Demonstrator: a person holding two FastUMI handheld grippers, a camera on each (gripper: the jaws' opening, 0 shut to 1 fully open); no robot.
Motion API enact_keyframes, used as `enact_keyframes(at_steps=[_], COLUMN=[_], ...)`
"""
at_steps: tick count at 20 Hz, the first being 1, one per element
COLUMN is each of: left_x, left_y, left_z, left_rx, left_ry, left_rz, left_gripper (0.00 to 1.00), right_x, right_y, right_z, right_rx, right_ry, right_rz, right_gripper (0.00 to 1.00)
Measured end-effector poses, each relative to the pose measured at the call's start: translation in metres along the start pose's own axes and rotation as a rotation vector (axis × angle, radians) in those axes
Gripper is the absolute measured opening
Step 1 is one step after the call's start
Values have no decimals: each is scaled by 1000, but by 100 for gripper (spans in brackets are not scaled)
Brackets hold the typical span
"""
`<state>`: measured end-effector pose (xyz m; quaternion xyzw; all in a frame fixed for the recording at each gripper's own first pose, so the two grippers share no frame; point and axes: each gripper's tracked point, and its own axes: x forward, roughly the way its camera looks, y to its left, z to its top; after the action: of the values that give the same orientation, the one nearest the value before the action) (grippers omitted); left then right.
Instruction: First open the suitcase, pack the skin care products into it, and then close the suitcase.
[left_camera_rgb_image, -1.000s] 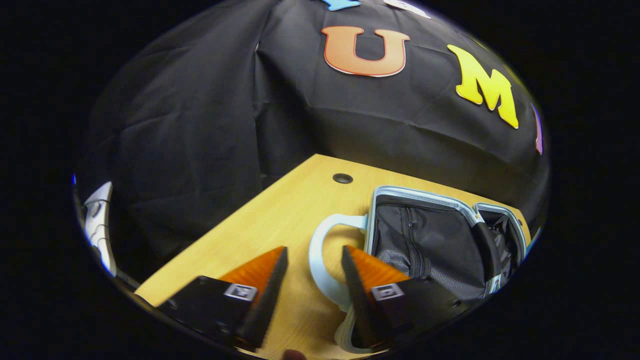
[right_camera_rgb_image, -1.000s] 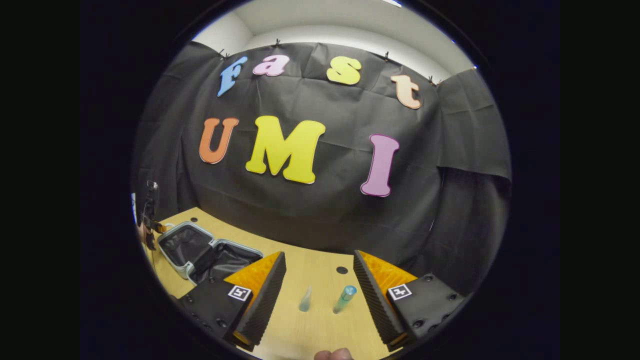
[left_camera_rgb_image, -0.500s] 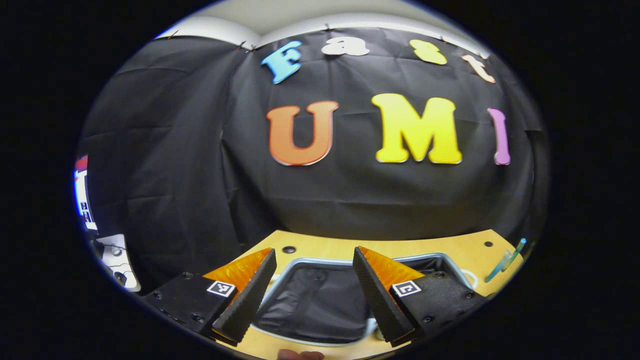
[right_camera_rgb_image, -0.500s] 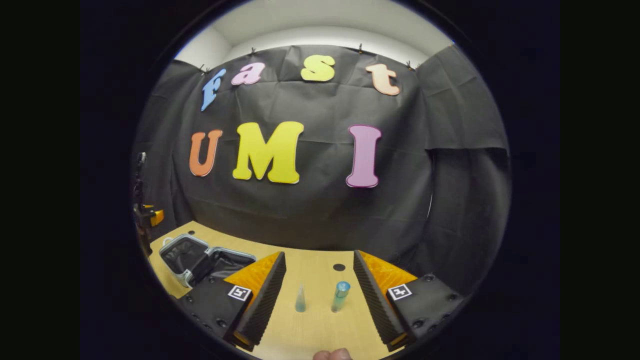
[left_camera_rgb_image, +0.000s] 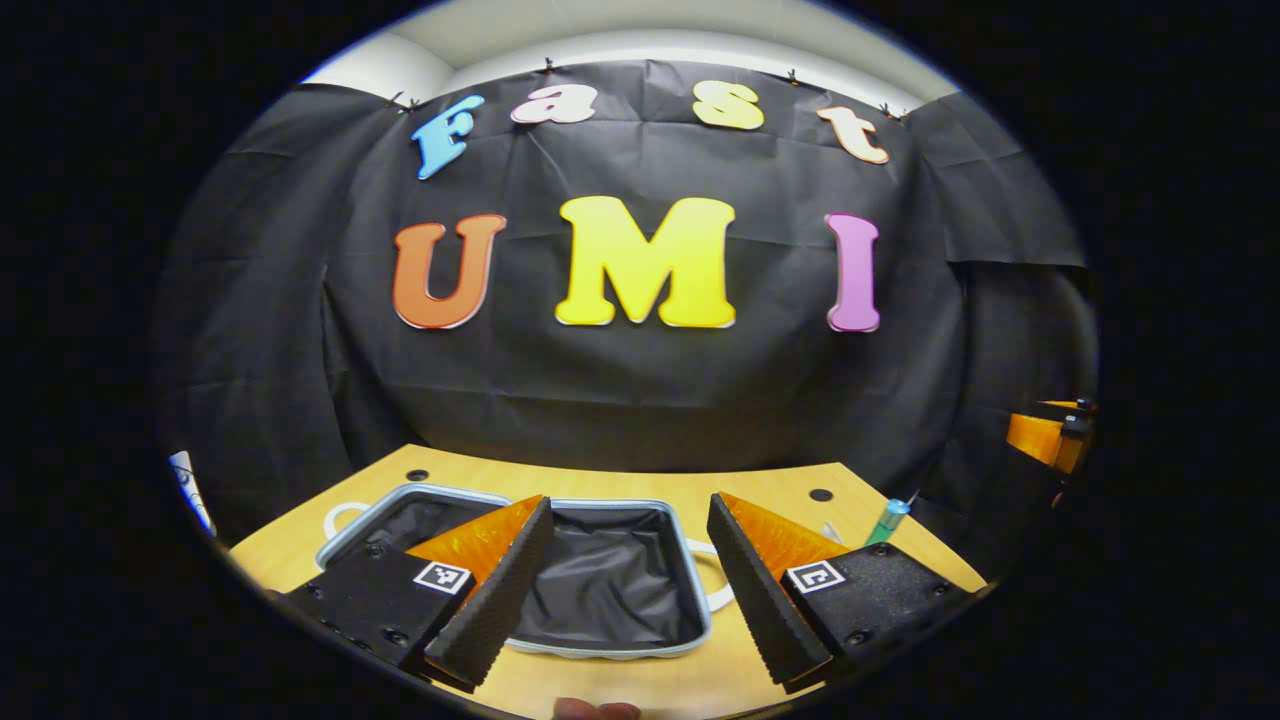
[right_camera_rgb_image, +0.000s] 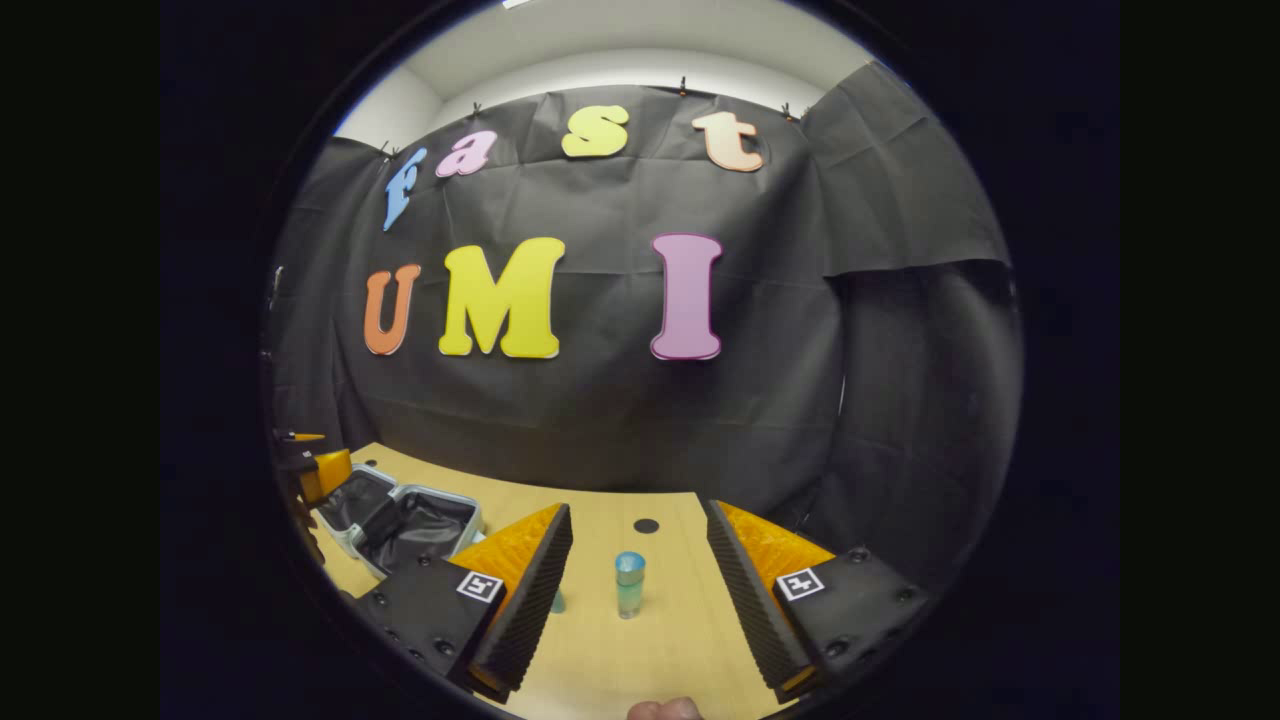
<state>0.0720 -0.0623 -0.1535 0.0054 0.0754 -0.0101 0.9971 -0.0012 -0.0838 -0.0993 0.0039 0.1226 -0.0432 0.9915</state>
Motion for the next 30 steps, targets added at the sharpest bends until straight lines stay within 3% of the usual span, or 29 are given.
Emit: enact_keyframes(at_steps=[5, 10, 16, 22, 27, 28, 30], left_x=[17, 55, 112, 152, 164, 164, 165], left_y=[-97, -169, -191, -193, -193, -195, -195], left_z=[-45, -105, -183, -210, -227, -229, -226], left_rx=[50, 48, 27, 26, 58, 59, 70], left_ry=[78, 186, 366, 429, 476, 487, 499], left_rz=[-191, -335, -311, -257, -262, -268, -283], left_gripper=[99, 99, 99, 98, 72, 72, 49], right_x=[-1, -15, -22, -16, -13, -13, -11], right_y=[-30, -58, -111, -124, -128, -128, -126], right_z=[-23, -43, -65, -77, -80, -81, -85], right_rx=[-9, -45, -24, -1, 6, 5, -2], right_ry=[61, 118, 189, 225, 236, 237, 245], right_rz=[-14, -46, -155, -184, -195, -195, -188], right_gripper=[80, 81, 81, 80, 80, 80, 80])
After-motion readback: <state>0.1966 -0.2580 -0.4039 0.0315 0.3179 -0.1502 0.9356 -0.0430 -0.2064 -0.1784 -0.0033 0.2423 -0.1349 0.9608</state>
